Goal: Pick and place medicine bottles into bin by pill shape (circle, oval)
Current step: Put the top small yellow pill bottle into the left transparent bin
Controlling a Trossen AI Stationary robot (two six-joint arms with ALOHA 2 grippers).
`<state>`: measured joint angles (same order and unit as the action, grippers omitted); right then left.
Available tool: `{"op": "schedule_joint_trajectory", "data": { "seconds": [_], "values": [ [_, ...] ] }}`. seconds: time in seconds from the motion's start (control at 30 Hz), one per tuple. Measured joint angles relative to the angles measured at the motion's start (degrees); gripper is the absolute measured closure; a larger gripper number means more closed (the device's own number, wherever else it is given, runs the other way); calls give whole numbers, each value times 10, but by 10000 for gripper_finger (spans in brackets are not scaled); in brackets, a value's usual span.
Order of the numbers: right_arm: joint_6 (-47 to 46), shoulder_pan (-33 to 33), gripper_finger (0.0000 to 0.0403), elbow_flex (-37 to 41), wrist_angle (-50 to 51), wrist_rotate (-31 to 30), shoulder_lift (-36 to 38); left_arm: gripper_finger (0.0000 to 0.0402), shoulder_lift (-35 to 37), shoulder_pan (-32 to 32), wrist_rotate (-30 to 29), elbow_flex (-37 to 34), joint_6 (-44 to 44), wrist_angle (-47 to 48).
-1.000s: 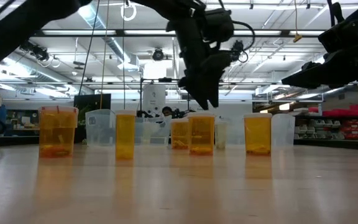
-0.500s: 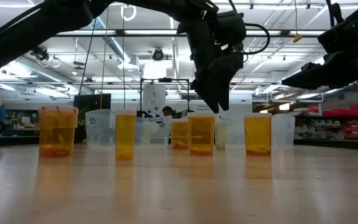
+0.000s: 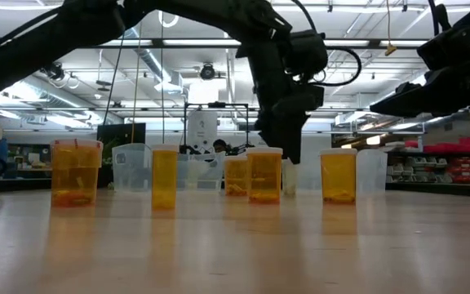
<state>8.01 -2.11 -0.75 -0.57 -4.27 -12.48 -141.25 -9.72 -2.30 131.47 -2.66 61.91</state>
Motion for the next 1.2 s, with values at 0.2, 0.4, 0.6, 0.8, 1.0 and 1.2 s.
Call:
{"op": "schedule_joint_trajectory", "data": {
  "seconds": [0.2, 0.4, 0.6, 0.8, 1.0, 1.2],
  "values": [
    [0, 0, 148, 0, 1, 0, -3, 110, -14, -1, 0, 0, 0, -3],
    [0, 0, 148, 0, 1, 0, -8, 136, -14, -1, 0, 0, 0, -4],
    [0, 0, 148, 0, 1, 0, -9, 176, -14, -1, 0, 0, 0, -4],
    [0, 0, 148, 0, 1, 0, -9, 218, -14, -1, 0, 0, 0, -5],
    [0, 0, 148, 0, 1, 0, -9, 256, -14, -1, 0, 0, -9, -5],
    [0, 0, 148, 0, 1, 0, -9, 279, -3, -1, 0, 1, -26, 3]
  ]
}}
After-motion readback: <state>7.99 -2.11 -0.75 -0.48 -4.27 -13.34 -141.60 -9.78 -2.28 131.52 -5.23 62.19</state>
